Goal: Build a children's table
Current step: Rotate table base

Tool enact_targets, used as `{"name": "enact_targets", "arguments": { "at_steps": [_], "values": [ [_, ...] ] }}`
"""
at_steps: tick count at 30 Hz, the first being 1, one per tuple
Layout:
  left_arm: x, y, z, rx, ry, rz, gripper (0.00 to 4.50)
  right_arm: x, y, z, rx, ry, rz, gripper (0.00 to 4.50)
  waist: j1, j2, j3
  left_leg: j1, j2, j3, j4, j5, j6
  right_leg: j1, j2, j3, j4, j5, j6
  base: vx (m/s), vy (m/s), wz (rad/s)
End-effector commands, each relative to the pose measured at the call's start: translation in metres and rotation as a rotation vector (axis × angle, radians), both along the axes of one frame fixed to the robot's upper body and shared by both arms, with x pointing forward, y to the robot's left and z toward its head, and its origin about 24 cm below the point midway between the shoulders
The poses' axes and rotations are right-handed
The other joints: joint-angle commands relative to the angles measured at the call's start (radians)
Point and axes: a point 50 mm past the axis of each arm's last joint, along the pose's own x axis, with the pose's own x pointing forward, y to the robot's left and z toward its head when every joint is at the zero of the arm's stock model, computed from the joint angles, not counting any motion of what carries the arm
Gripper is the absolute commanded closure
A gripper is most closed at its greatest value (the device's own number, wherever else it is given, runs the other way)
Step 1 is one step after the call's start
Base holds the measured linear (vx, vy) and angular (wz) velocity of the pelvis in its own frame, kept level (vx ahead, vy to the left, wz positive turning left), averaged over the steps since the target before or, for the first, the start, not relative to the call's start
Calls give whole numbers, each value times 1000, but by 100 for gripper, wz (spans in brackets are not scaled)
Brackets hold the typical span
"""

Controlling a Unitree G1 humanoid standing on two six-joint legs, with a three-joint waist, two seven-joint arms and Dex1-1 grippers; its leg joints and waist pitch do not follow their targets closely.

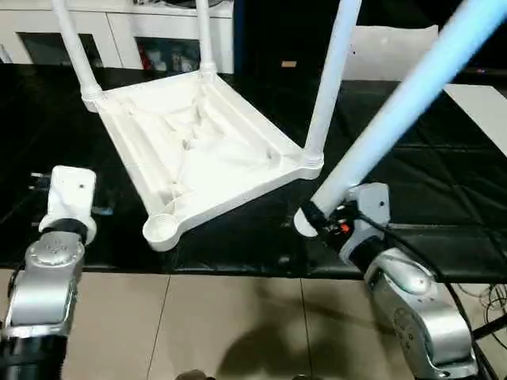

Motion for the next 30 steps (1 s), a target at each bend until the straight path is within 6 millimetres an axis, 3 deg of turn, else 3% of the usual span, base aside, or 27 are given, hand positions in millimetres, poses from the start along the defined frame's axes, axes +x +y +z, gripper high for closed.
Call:
{"name": "enact_targets", "arguments": {
  "at_steps": [1, 3, 7, 12, 16, 19, 20, 23, 24, 25, 27, 30],
  "values": [
    [0, -9, -4, -9, 54, -72, 0, 2, -4, 2, -14, -18, -9, 261, 2, 19, -51, 8, 110, -44, -90, -117, 27, 43, -147, 89, -69, -68, -149, 0, 0, 0],
    [-1, -20, -7, -54, 83, -139, 0, 2, -4, 2, -16, -21, -10, 261, 5, 20, -51, 7, 110, -43, -89, -105, 31, 46, -149, 89, -66, -46, -159, 0, 0, 0],
    [-1, -44, -8, -98, 115, -313, 0, 2, -4, 3, -17, -25, -9, 261, 10, 19, -48, 7, 112, -41, -91, -133, 29, 45, -150, 90, -71, -96, -166, 0, 0, 0],
    [0, -92, -13, -172, 171, -560, 0, 1, -2, 3, -15, -29, -5, 261, 19, 20, -45, 14, 113, -33, -93, -159, 20, 38, -147, 90, -78, -150, -157, 0, 0, 0],
    [5, -113, -15, -180, 149, -644, 0, 1, 0, 4, -11, -29, -3, 261, 21, 18, -49, 10, 114, -31, -93, -139, 17, 43, -149, 90, -74, -126, -144, 0, 0, 0],
    [15, -129, -13, -196, 75, -669, 0, 0, 3, 3, -6, -28, 1, 261, 19, 11, -51, 3, 108, -28, -88, -98, 36, 49, -149, 89, -73, -86, -142, 0, 0, 0],
    [19, -134, -11, -202, 41, -667, 0, 0, 4, 3, -4, -27, 2, 261, 20, 14, -52, 4, 106, -28, -86, -96, 40, 48, -149, 89, -75, -90, -139, 0, 0, 0],
    [22, -135, -4, -244, -30, -640, 0, -1, 6, 2, 5, -23, 0, 261, 18, 12, -53, 0, 112, -30, -86, -95, 46, 53, -153, 87, -76, -100, -142, 0, 0, 0],
    [19, -133, -2, -258, -44, -637, 0, -2, 6, 2, 13, -19, -5, 261, 15, 17, -53, 1, 113, -31, -87, -108, 44, 51, -151, 87, -76, -104, -146, 0, 0, 0],
    [12, -126, 4, -290, -76, -624, 0, -2, 4, 1, 31, -11, -20, 261, 10, 14, -54, -3, 114, -33, -87, -101, 43, 57, -153, 86, -70, -91, -153, 0, 0, 0],
    [6, -119, 8, -311, -113, -608, 0, -3, 3, 0, 44, -2, -36, 261, 0, 13, -51, -6, 113, -30, -87, -100, 48, 54, -152, 84, -72, -93, -167, 0, 0, 0],
    [-4, -104, 14, -370, -182, -544, 0, -2, -1, -4, 56, 28, -73, 261, -1, 12, -48, 0, 109, -24, -85, -114, 54, 48, -145, 86, -80, -149, -160, 0, 0, 0]
  ]
}}
